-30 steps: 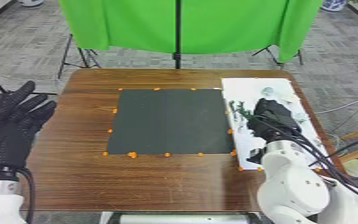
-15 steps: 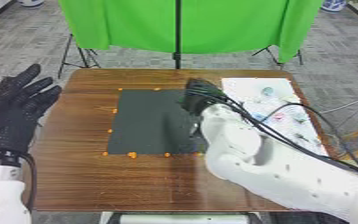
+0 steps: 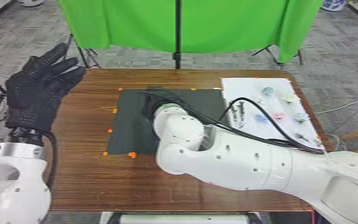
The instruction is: Arrange flowers
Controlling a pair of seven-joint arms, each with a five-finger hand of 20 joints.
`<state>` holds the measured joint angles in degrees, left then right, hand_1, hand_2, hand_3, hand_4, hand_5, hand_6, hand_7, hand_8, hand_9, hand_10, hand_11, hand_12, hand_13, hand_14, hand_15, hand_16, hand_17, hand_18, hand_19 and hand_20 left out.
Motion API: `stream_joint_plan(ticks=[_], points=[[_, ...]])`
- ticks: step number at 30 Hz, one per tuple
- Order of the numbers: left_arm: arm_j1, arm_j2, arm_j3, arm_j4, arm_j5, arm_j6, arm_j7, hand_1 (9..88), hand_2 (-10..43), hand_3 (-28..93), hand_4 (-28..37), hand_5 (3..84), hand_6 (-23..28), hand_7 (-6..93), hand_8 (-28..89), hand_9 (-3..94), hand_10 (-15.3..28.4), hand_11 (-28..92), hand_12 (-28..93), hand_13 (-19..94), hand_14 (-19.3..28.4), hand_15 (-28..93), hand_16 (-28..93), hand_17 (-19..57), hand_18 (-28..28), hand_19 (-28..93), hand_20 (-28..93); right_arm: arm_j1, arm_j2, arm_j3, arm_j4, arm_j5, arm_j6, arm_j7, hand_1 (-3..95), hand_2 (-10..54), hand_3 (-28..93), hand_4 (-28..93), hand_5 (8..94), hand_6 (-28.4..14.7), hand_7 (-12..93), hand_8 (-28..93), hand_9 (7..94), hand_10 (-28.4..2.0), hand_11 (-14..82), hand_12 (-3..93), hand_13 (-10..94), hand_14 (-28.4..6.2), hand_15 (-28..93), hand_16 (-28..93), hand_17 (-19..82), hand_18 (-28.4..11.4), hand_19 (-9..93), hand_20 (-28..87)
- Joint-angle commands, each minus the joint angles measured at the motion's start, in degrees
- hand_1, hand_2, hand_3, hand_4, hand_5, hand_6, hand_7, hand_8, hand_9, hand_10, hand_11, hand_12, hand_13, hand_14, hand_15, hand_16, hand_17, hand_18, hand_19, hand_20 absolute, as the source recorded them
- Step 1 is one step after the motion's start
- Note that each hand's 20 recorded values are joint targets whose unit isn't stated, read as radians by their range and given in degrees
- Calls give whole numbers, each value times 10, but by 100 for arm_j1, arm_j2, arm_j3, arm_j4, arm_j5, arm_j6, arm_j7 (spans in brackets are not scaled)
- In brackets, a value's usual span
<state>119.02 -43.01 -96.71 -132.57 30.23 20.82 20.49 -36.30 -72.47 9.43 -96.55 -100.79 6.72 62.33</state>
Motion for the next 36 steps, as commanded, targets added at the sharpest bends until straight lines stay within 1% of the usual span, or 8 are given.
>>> stream_joint_plan(ticks=[1,5,10,14,17,18,23,36], points=[[-145,259,35,-55,-70,-72,366,205,82,770,-283,380,101,110,-83,324,191,238,98,243,260,458,-88,-72,229,593,58,296,-279,-336,314,386,-110,131,545,-95,766,-243,844,-53,284,240,905,-113,460,225,900,-57,679,200,624,-176,932,530],[-120,358,124,-47,-149,-58,585,205,82,772,-283,379,101,110,-82,324,192,238,98,242,261,457,-87,-72,230,594,57,433,-353,-536,298,613,31,50,547,-95,757,-249,844,-52,283,230,905,-112,460,225,900,-57,676,200,617,-177,932,528],[-205,349,207,-75,-118,-39,517,205,82,771,-283,379,102,109,-82,323,192,237,98,242,261,456,-87,-72,230,595,56,397,-493,-502,387,772,-60,-69,554,-95,730,-274,851,-43,270,184,913,-105,451,223,903,-55,671,200,613,-177,932,523],[-57,361,112,-164,-144,106,600,205,81,771,-283,379,102,108,-82,323,192,237,97,242,261,457,-87,-72,230,595,56,379,-586,-545,425,724,-189,-190,550,-95,697,-282,870,-29,251,126,933,-93,443,221,916,-52,652,197,609,-176,932,521],[-41,366,58,-164,-132,76,583,206,82,770,-283,378,102,106,-81,323,192,238,98,242,261,457,-87,-72,230,595,56,379,-583,-522,420,800,-326,-181,545,-95,672,-283,883,-27,238,104,937,-91,443,217,921,-51,643,203,608,-177,932,519],[7,399,34,-168,-162,79,656,206,82,770,-283,378,102,107,-81,323,192,238,98,242,261,457,-87,-72,231,596,56,412,-569,-544,406,834,-292,-185,539,-95,660,-283,884,-28,215,98,937,-90,442,216,921,-51,637,209,607,-178,932,520],[80,336,-76,-151,-132,6,582,205,82,771,-283,378,102,107,-81,322,192,237,98,241,261,457,-87,-72,231,596,55,460,-503,-526,380,1008,-394,-125,488,-95,656,-283,855,-38,184,79,926,-97,414,221,905,-56,630,211,589,-179,932,512],[-10,317,-16,-93,-141,-52,559,207,83,769,-283,379,103,107,-81,322,192,239,98,241,261,457,-87,-72,231,597,54,270,-429,-241,380,1257,-901,59,427,-95,695,-283,829,-41,182,9,901,-106,412,222,880,-62,645,201,574,-181,932,501]])
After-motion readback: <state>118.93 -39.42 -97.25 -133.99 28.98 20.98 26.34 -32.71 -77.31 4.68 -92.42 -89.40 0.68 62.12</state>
